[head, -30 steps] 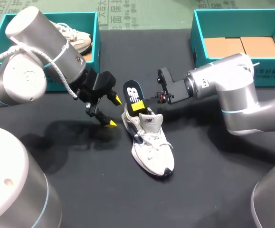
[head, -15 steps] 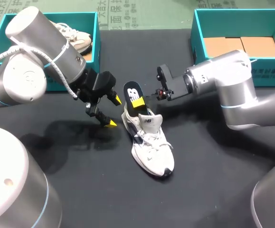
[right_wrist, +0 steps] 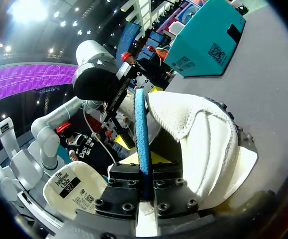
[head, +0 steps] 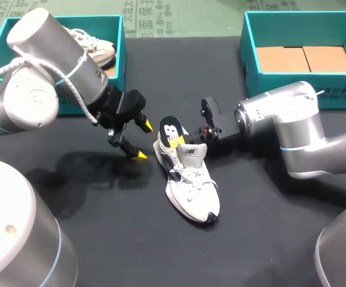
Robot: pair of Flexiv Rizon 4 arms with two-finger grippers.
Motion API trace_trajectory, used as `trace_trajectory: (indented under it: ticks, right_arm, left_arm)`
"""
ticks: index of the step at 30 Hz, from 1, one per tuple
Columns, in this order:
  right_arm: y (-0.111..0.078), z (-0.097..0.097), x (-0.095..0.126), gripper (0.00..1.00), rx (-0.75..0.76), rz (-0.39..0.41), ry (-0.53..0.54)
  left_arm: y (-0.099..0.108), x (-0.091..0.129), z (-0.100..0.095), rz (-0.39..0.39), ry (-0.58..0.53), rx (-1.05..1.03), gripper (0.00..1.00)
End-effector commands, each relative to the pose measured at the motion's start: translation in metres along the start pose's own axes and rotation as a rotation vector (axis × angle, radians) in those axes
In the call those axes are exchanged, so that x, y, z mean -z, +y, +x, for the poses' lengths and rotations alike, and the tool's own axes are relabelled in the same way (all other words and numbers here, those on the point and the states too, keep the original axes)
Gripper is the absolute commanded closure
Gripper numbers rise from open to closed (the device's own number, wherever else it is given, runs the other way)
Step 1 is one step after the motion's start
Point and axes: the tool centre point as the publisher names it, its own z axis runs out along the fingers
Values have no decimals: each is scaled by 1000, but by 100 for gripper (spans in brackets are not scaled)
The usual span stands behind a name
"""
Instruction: Take the shoe out of the shoebox, open the shoe tongue, remove and reinsert the insole, then place the shoe into the shoebox
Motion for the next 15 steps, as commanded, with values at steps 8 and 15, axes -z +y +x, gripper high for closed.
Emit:
trace_trajectory:
  ticks: [8,15]
  right_arm:
    - [17,11,1,53,54,39,-21]
    - [33,13,1,56,84,73,-20]
  left_arm:
    - [0,0,0,-1,0,0,0]
    - [0,0,0,-1,0,0,0]
